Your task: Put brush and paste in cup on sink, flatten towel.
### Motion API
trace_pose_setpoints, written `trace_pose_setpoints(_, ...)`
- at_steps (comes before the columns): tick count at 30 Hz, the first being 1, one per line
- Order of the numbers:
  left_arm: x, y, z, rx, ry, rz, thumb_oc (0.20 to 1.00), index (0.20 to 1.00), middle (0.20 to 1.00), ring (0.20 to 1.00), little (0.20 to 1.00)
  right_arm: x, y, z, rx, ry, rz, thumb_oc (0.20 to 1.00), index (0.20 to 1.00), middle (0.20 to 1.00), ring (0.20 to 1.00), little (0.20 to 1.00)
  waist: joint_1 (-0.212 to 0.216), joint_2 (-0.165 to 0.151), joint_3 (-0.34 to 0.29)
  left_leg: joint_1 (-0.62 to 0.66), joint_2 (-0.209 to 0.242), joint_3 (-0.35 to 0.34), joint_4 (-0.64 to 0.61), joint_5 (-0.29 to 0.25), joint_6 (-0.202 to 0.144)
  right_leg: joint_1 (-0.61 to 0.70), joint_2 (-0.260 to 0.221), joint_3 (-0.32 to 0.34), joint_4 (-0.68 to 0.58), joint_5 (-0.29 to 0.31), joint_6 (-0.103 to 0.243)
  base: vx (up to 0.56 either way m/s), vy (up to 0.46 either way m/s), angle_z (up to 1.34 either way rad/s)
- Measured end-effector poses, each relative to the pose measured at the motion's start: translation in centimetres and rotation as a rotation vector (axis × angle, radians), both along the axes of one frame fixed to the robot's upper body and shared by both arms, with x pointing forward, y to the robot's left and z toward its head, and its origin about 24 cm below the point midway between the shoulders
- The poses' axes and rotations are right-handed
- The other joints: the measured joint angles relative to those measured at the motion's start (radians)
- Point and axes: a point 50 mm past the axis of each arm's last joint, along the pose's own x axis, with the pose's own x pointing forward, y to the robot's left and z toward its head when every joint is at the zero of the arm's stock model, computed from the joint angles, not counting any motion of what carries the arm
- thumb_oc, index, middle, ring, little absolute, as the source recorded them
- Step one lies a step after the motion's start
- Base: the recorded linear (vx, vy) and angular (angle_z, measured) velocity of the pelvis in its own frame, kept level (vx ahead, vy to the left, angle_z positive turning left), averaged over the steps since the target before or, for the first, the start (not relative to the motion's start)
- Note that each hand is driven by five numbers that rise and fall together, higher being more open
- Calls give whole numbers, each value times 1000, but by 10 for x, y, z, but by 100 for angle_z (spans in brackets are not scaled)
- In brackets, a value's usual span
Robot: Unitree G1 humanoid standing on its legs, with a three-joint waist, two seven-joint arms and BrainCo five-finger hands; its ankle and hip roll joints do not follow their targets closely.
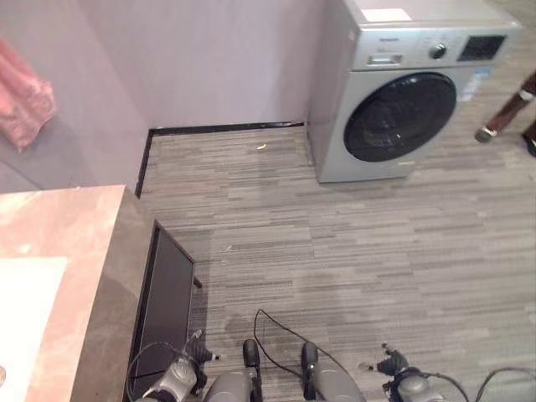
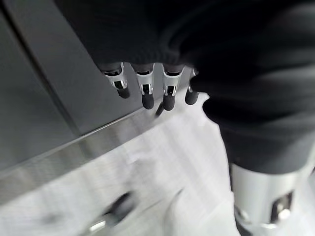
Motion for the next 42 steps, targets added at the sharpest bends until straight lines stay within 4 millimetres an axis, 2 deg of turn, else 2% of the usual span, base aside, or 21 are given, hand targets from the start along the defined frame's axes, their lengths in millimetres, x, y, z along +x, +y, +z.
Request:
trace_pose_setpoints(4, 9, 11, 13, -28, -95, 71, 1000, 1000, 1000, 1000, 1000, 32, -10, 21, 22, -170, -33, 1000, 1000, 1000, 1000, 1000, 4, -6, 36, -86, -4, -22, 224, -111, -3, -58, -17, -16, 193, -109, -10, 49, -1, 20)
trace_pose_setpoints(6, 11, 9, 20, -53, -150, 69, 1000, 1000, 1000, 1000, 1000, 35, -20, 30, 16, -229, -79, 1000, 1000, 1000, 1000, 1000, 10, -1, 42, -103, 2, -43, 309, -162, -6, -55, -19, -34, 252, -156, -18, 103, 50, 26)
trace_pose_setpoints(9, 5, 8, 18, -73, -144, 83, 1000, 1000, 1000, 1000, 1000, 43, -24, 36, 1, -268, -82, 1000, 1000, 1000, 1000, 1000, 12, 0, 42, -103, 9, -51, 325, -178, -3, -52, -17, -39, 264, -170, -15, 106, 76, 3)
trace_pose_setpoints(15, 11, 1, 27, -130, -186, 36, 1000, 1000, 1000, 1000, 1000, 38, -24, 34, 1, -251, -77, 1000, 1000, 1000, 1000, 1000, 20, 2, 38, -91, 0, -58, 327, -185, 10, -32, -22, -47, 232, -162, 6, 128, 176, 4)
trace_pose_setpoints(16, 9, -2, 25, -146, -170, 23, 1000, 1000, 1000, 1000, 1000, 29, -27, 30, -3, -224, -81, 1000, 1000, 1000, 1000, 1000, 12, 2, 37, -61, -52, -30, 358, -225, 72, -1, -65, -62, 235, -151, 116, 93, 262, 16)
trace_pose_setpoints(18, 5, -8, 20, -163, -150, 16, 1000, 1000, 1000, 1000, 1000, 23, -32, 31, -10, -210, -66, 1000, 1000, 1000, 1000, 1000, 1, 44, 12, -7, -54, -8, 264, -219, 89, -41, -49, -38, 341, -106, 125, 126, 214, 24)
trace_pose_setpoints(19, 6, -7, 22, -158, -155, 17, 1000, 1000, 1000, 1000, 1000, 22, -28, 30, -1, -203, -53, 1000, 1000, 1000, 1000, 1000, -8, 35, 9, 10, -79, -12, 250, -220, 108, -81, -64, -2, 415, -73, 94, 218, 183, 18)
trace_pose_setpoints(20, 6, -5, 23, -158, -163, 13, 1000, 1000, 1000, 1000, 1000, 26, -25, 33, 12, -223, -39, 1000, 1000, 1000, 1000, 1000, -15, 44, 17, 26, -91, -20, 236, -227, 115, -156, -73, 5, 545, -17, 95, 326, 156, 7)
trace_pose_setpoints(21, -1, -4, 21, -163, -152, 22, 1000, 1000, 1000, 1000, 1000, 28, -22, 36, 29, -244, -25, 1000, 1000, 1000, 1000, 1000, -29, 56, 15, 42, -92, -25, 216, -231, 140, -201, -50, 14, 566, -17, 106, 261, 108, -9)
trace_pose_setpoints(23, -6, 0, 17, -148, -124, 26, 1000, 1000, 1000, 1000, 1000, 28, -18, 35, 44, -247, -22, 1000, 1000, 1000, 1000, 1000, -35, 76, 5, 63, -93, -35, 179, -213, 152, -249, 7, 22, 485, -15, 116, 222, 53, -2)
trace_pose_setpoints(27, 5, -1, 18, -128, -120, 8, 1000, 1000, 1000, 1000, 1000, 13, -18, 30, 38, -218, -31, 1000, 1000, 1000, 1000, 1000, -77, 46, 13, 71, -130, -110, 148, -216, 139, -288, 84, 31, 163, -5, 116, 421, -19, 62)
trace_pose_setpoints(28, 9, 1, 18, -119, -119, 11, 1000, 1000, 1000, 1000, 1000, 5, -16, 26, 43, -196, -31, 1000, 1000, 1000, 1000, 1000, -103, 19, 3, 81, -153, -142, 119, -214, 127, -303, 89, 30, 9, 43, 99, 453, -61, 90)
trace_pose_setpoints(30, 3, 1, 11, -105, -73, 16, 1000, 1000, 1000, 1000, 1000, -5, -18, 21, 36, -160, -44, 1000, 1000, 1000, 1000, 1000, -111, 9, -14, 118, -170, -164, 104, -234, 121, -272, 83, 29, -186, 104, 87, 397, -120, 66)
trace_pose_setpoints(32, -3, -1, 8, -109, -58, 20, 1000, 1000, 1000, 1000, 1000, -10, -19, 20, 33, -146, -50, 1000, 1000, 1000, 1000, 1000, -110, 21, -23, 157, -170, -193, 98, -268, 111, -253, 84, 33, -205, 153, 66, 439, -178, 45)
trace_pose_setpoints(35, -30, -13, -10, -135, 32, 25, 1000, 1000, 1000, 1000, 1000, -33, -24, 14, 21, -81, -72, 1000, 1000, 1000, 1000, 1000, -134, 59, -104, 279, -136, -254, 46, -307, 61, -164, 90, 43, -176, 231, 12, 408, -196, 62)
trace_pose_setpoints(36, -36, -19, -14, -139, 61, 10, 1000, 1000, 1000, 1000, 1000, -31, -27, 15, 13, -83, -75, 1000, 1000, 1000, 1000, 1000, -145, 72, -124, 265, -122, -252, 141, -312, 6, -133, 98, 22, -162, 249, -51, 425, -253, 52)
trace_pose_setpoints(37, -36, -22, -15, -144, 68, 6, 1000, 1000, 1000, 1000, 1000, -29, -28, 15, 10, -88, -74, 1000, 1000, 1000, 1000, 1000, -148, 81, -132, 229, -116, -248, 241, -315, -31, -112, 99, 8, -165, 250, -52, 463, -318, 56)
trace_pose_setpoints(39, -29, -21, -12, -133, 52, -8, 1000, 1000, 1000, 1000, 1000, -15, -30, 21, 2, -126, -54, 1000, 1000, 1000, 1000, 1000, -139, 69, -127, 114, -95, -249, 561, -216, -127, -54, 124, -2, -154, 189, -119, 364, -260, 30)
trace_pose_setpoints(40, -23, -20, -10, -124, 38, -16, 1000, 1000, 1000, 1000, 1000, -12, -31, 22, -2, -132, -49, 1000, 1000, 1000, 1000, 1000, -128, 62, -126, 53, -81, -239, 706, -183, -140, -44, 133, -10, -148, 182, -131, 236, -164, 2)
trace_pose_setpoints(41, -18, -17, -7, -115, 26, -20, 1000, 1000, 1000, 1000, 1000, -7, -31, 23, -6, -145, -44, 1000, 1000, 1000, 1000, 1000, -118, 52, -127, 15, -66, -231, 778, -167, -126, -27, 139, -9, -147, 177, -129, 376, -227, 0)
trace_pose_setpoints(42, -9, -12, -2, -95, 0, -29, 1000, 1000, 1000, 1000, 1000, 3, -30, 28, -12, -184, -37, 1000, 1000, 1000, 1000, 1000, -113, 11, -102, -34, -52, -223, 830, -117, -106, 19, 140, 8, -148, 132, -170, 382, -172, -3)
